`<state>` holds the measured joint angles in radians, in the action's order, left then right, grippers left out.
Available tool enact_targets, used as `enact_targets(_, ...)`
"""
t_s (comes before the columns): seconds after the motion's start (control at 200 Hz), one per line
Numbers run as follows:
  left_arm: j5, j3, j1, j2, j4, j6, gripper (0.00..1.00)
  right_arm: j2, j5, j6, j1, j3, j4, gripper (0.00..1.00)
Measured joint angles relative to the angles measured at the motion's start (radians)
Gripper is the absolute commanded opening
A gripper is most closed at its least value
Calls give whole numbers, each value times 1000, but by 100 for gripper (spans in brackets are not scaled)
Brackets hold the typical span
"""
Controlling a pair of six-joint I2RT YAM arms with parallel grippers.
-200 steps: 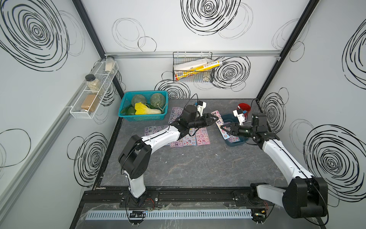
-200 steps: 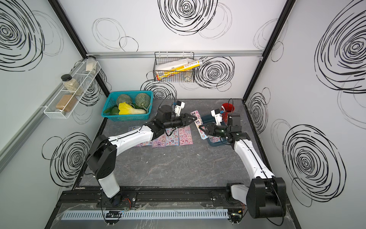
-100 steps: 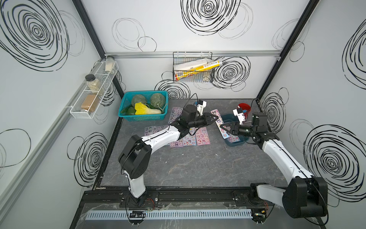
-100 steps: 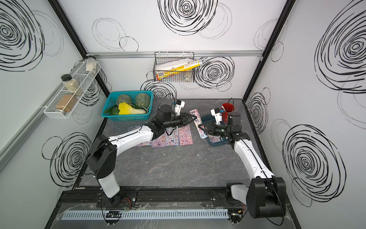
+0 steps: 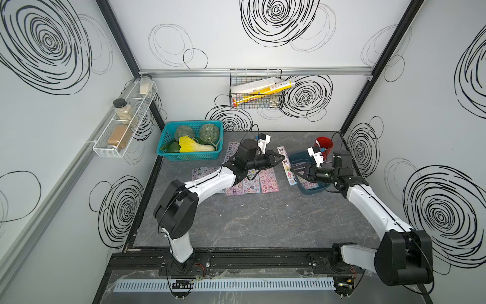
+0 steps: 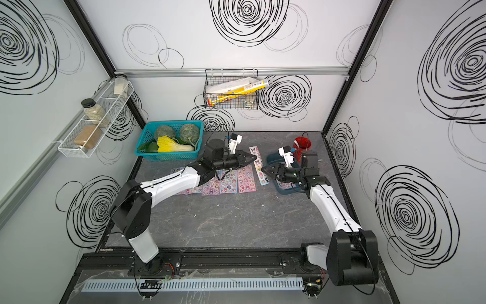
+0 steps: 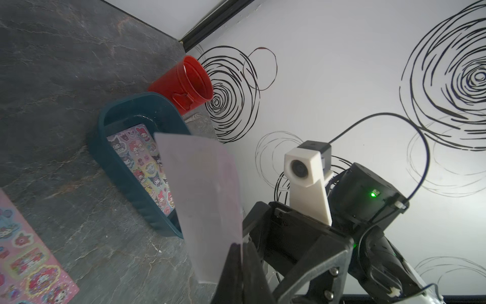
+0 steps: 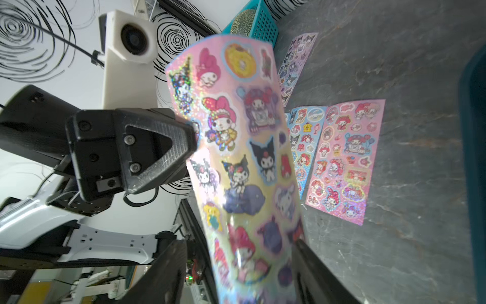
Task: Take the stickers out of the storage box
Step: Place the sticker at the center of the board.
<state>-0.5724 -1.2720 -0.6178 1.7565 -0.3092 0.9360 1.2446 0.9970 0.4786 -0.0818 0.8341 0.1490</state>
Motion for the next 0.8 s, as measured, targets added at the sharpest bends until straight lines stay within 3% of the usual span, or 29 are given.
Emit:
enact_targets(0.19,-84,7,86,-68,106,-86,0,40,80,50,0,-31,-80,100)
enact_targets(0.476,-319,8,128,-129,180,-198,0,75,226,117,-55,-47,-203,100)
enact_targets(0.801,-523,-95,114,-117,270,-291,0,84,279,159,-149,-11,-303,100)
